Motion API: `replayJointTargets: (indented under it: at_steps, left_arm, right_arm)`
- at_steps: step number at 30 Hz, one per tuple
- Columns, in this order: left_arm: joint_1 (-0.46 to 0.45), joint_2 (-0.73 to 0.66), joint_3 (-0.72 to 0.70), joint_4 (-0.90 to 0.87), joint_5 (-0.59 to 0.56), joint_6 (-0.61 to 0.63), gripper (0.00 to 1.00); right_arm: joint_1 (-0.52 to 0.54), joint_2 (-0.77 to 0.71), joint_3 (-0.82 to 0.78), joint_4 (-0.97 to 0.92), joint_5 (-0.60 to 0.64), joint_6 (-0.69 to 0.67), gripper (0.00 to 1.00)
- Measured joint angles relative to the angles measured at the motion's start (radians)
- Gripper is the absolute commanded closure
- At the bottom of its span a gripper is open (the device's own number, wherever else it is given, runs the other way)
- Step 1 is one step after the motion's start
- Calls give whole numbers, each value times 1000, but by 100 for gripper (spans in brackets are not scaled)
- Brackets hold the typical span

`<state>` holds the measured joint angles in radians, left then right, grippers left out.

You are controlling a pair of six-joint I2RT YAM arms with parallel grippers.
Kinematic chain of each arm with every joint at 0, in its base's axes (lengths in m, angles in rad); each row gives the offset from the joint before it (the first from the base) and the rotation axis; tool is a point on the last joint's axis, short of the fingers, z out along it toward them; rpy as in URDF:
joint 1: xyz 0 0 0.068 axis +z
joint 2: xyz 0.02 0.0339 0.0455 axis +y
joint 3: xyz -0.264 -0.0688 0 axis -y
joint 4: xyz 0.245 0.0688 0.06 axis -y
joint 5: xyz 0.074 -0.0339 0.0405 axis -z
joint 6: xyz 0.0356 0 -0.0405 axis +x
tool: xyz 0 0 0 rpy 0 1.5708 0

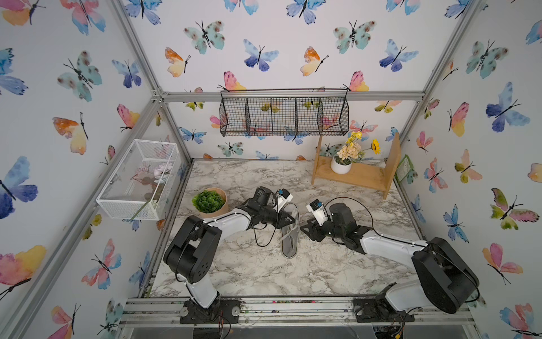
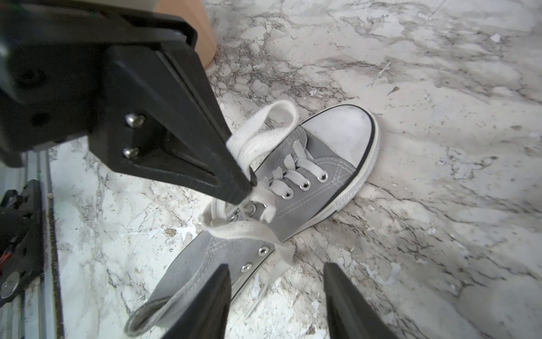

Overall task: Tie the shoes
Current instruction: Cross the shoelace with the shoelace.

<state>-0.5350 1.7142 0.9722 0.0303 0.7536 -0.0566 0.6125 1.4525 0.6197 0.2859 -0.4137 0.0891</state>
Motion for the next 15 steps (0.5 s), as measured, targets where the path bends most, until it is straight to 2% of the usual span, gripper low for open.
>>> replayJointTargets:
  at_steps: [6, 9, 15]
  left_arm:
    - [13, 13, 44, -99, 43, 108, 100]
    - [18, 17, 68, -134, 57, 152, 100]
    - [25, 47, 105, -189, 61, 214, 100]
  right_arm:
    - [-27, 78, 10, 42, -109, -51, 45]
    - [-32, 133, 28, 54, -150, -66, 52]
    - [-36, 193, 60, 87, -221, -77, 73]
